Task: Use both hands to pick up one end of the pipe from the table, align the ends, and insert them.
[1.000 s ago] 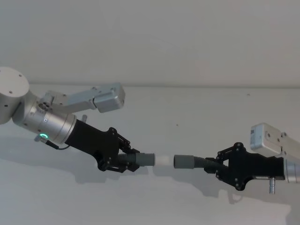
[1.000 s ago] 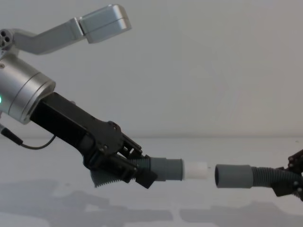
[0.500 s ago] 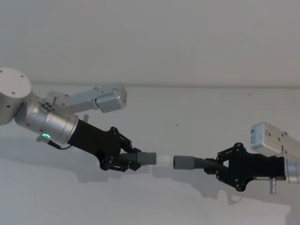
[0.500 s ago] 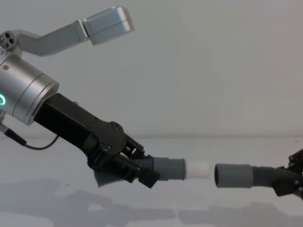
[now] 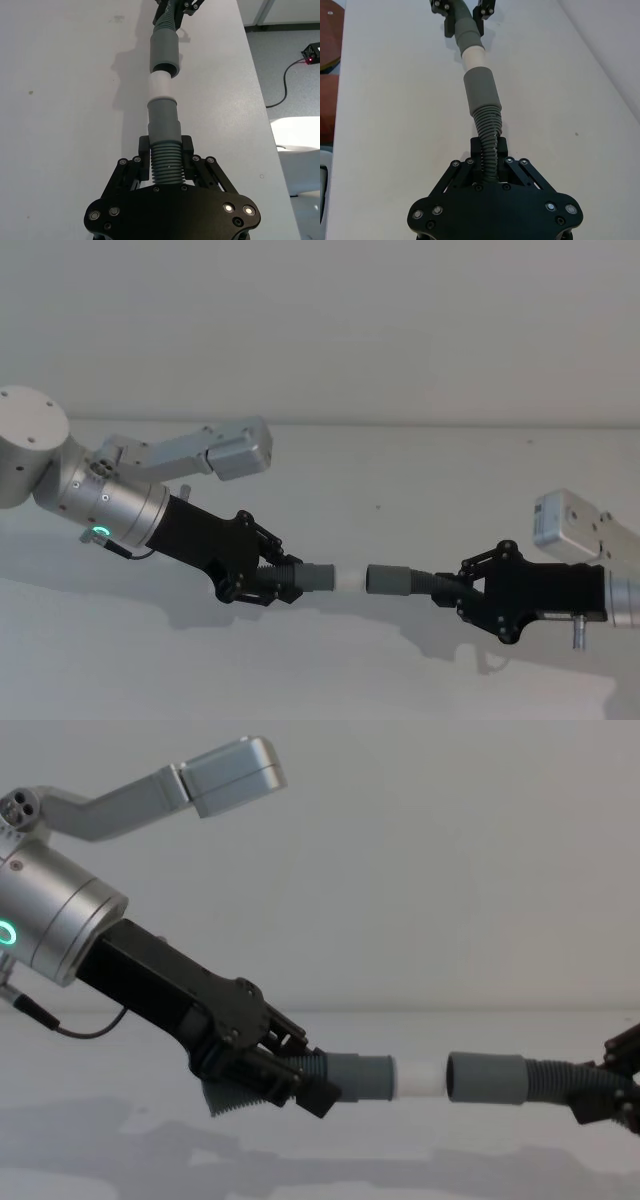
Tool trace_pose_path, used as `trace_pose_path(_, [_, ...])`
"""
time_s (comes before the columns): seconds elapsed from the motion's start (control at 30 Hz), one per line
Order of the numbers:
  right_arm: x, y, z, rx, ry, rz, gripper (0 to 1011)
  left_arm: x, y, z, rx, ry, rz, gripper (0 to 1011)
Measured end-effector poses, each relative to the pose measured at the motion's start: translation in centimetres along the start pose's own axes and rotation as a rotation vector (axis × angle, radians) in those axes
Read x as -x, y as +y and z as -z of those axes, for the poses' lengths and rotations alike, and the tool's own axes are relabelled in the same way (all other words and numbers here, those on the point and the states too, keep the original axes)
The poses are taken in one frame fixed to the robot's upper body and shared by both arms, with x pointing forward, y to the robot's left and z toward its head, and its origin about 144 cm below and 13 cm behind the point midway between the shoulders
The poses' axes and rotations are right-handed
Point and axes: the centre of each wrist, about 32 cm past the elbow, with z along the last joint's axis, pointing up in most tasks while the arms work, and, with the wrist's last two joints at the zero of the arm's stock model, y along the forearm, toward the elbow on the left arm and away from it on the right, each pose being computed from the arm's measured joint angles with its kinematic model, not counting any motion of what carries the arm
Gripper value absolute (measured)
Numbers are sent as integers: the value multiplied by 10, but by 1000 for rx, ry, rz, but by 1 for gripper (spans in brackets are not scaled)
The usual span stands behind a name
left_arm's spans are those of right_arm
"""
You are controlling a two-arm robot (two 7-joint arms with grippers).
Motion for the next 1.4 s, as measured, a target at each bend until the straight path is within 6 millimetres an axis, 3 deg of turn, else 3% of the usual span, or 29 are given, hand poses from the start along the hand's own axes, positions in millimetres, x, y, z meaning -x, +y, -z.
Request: trace_pose_path(1.4, [-6,7,-7,-7,55,-15,144,3,0,0,19,-7,-5,345])
